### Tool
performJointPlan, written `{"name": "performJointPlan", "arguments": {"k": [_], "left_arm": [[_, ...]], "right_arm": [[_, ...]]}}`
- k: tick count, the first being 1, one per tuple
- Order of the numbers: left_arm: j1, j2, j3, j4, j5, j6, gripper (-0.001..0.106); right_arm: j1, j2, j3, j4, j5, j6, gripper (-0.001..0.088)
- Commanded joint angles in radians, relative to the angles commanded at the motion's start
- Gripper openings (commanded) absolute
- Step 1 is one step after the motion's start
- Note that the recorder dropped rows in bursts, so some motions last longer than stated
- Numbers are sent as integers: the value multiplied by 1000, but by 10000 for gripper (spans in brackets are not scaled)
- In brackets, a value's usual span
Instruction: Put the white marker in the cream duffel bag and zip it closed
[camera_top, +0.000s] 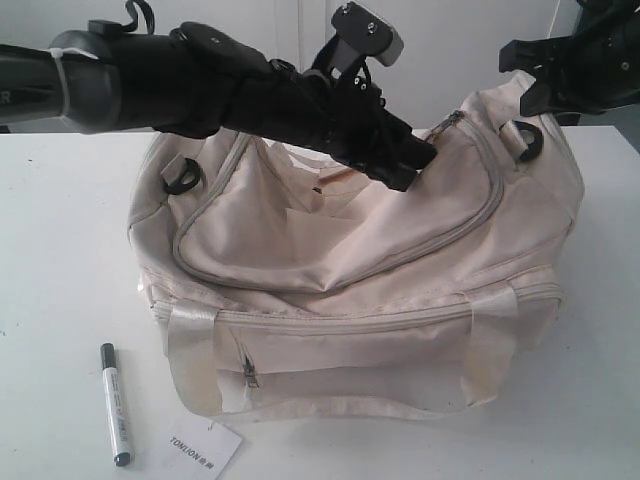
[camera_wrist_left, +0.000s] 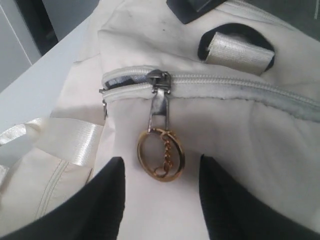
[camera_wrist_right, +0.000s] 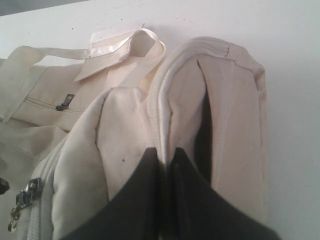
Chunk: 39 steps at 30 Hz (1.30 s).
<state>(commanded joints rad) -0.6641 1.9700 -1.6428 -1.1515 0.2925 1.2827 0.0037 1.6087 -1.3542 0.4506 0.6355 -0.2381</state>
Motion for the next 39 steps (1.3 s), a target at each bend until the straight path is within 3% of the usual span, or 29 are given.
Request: {"name": "performJointPlan", "arguments": {"k": [9,20,32,39], "left_arm": [[0,25,0,-14,-39,0,462],[0,25,0,-15,-1,-4,-2],[0,-30,0,-21,22,-4,0],[0,-71,0,-21,103,-4,0]], "right_arm": [[0,0,0,0,0,0,0],[0,0,0,0,0,0,0],[0,0,0,0,0,0,0],[0,0,0,0,0,0,0]]}}
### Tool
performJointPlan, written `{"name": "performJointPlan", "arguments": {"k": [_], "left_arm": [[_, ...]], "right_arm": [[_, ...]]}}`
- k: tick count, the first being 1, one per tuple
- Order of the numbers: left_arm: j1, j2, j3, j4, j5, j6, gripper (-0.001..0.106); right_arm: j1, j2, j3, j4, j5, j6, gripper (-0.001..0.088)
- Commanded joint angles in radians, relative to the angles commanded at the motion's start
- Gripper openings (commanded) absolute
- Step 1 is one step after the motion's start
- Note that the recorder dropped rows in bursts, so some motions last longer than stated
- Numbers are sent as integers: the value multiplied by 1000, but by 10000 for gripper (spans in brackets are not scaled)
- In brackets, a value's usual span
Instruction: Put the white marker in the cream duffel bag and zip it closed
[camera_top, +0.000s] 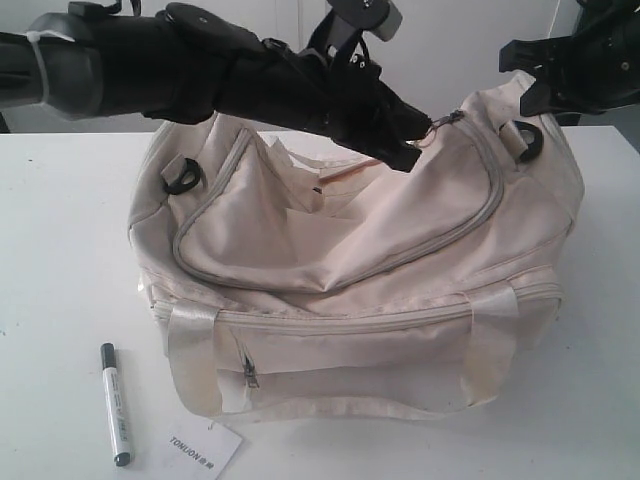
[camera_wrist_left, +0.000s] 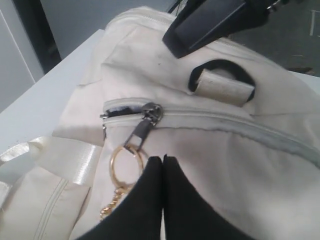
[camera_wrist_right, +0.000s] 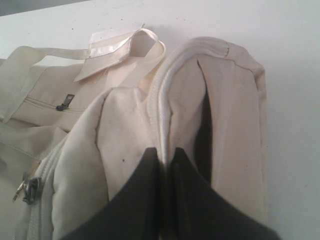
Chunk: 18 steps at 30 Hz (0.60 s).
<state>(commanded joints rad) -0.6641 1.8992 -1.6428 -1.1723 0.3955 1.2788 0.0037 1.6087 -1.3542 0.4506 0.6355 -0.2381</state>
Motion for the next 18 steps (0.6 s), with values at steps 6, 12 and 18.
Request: {"name": "performJointPlan", "arguments": {"k": [6,12,18], "left_arm": [[0,-27,0,0,30,4,0],[0,-22,2,41,-49,4,0],[0,-19,2,92,-96,129,107]], "right_arm": [[0,0,0,0,0,0,0],[0,0,0,0,0,0,0],[0,0,0,0,0,0,0]]}}
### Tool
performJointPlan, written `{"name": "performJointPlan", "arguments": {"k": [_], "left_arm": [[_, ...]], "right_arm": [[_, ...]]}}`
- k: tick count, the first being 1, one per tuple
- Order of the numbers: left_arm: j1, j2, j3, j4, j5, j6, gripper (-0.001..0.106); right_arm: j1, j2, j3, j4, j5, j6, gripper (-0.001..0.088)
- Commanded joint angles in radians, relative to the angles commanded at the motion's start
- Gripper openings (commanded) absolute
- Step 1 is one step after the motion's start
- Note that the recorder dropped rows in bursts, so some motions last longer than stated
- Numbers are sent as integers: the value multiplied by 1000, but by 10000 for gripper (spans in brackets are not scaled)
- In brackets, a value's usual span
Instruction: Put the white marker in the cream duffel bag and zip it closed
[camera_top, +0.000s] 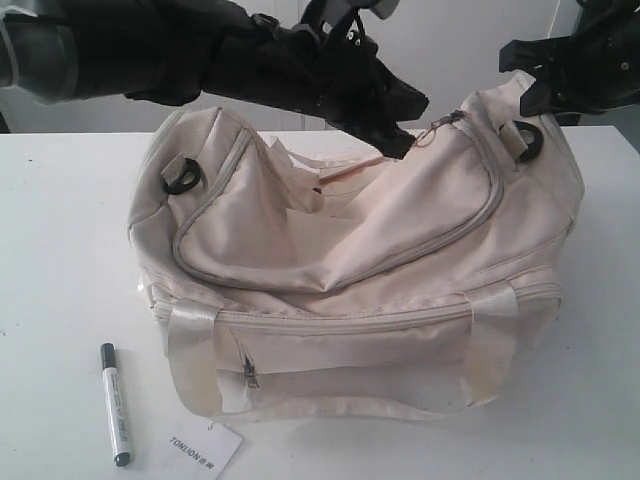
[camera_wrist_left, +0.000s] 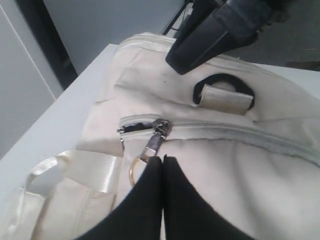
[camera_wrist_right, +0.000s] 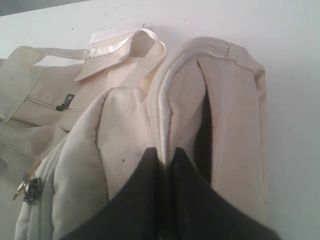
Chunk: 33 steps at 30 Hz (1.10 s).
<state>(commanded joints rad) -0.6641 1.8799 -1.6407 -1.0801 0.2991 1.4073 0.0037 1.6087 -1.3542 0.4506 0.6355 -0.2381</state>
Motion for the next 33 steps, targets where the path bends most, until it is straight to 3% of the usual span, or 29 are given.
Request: {"name": "performJointPlan", "arguments": {"k": [5,8,27,33], "left_arm": [[-5,6,0,2,19,100,433],[-12,19,0,5,17,118,531],[-12,111,-2,5,-153,118,537],[-16,123,-14,-18,-155,118,537]], "right_arm": [[0,0,0,0,-5,0,0],[0,0,0,0,-5,0,0],[0,0,0,0,-7,0,0],[0,0,0,0,-7,0,0]]}}
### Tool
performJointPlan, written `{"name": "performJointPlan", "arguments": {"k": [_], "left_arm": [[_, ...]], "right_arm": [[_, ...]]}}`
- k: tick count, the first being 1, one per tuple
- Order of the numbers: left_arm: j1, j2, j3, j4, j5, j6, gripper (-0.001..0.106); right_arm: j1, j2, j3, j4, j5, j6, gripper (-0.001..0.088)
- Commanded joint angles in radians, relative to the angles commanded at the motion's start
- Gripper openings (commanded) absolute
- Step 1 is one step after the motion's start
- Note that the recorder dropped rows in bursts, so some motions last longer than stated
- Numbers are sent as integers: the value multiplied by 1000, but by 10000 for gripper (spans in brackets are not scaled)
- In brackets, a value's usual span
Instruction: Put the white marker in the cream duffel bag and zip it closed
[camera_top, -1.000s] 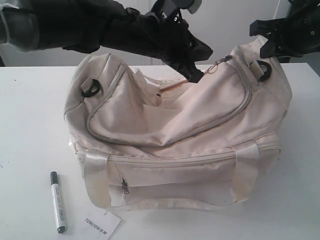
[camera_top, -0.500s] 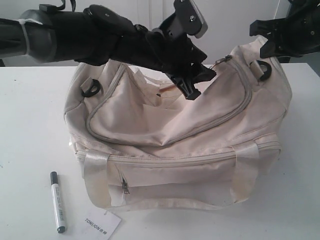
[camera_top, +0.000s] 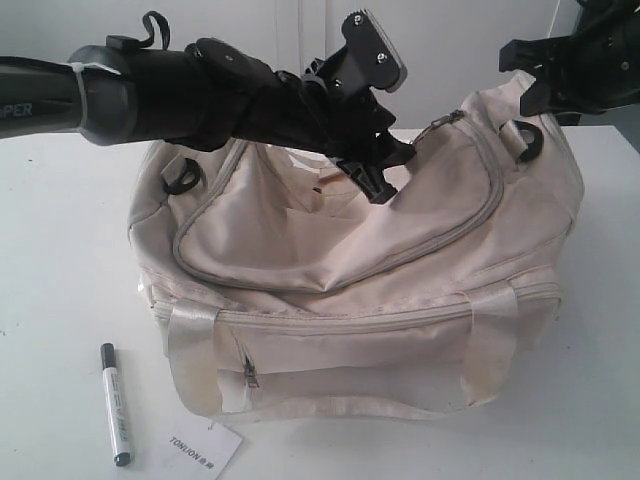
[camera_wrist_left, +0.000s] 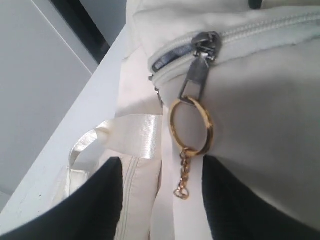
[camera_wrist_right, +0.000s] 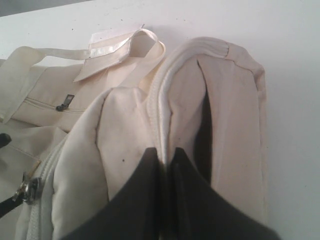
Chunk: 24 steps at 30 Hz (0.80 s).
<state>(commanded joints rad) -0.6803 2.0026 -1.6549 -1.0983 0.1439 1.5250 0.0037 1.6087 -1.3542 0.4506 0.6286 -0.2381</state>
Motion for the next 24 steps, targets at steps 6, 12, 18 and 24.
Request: {"name": "performJointPlan", "arguments": {"k": [6,12,18,24], "left_arm": [[-10,34,-65,-1,27,2,537],[-10,35,-67,-1,49,-2,141],[-10,33,-68,-1,201,-4,0],[-10,4,-79,-94,251,-4,0]], "right_arm": [[0,0,0,0,-4,0,0],[0,0,0,0,-6,0,0],[0,0,0,0,-8,0,0],[0,0,0,0,-8,0,0]]}}
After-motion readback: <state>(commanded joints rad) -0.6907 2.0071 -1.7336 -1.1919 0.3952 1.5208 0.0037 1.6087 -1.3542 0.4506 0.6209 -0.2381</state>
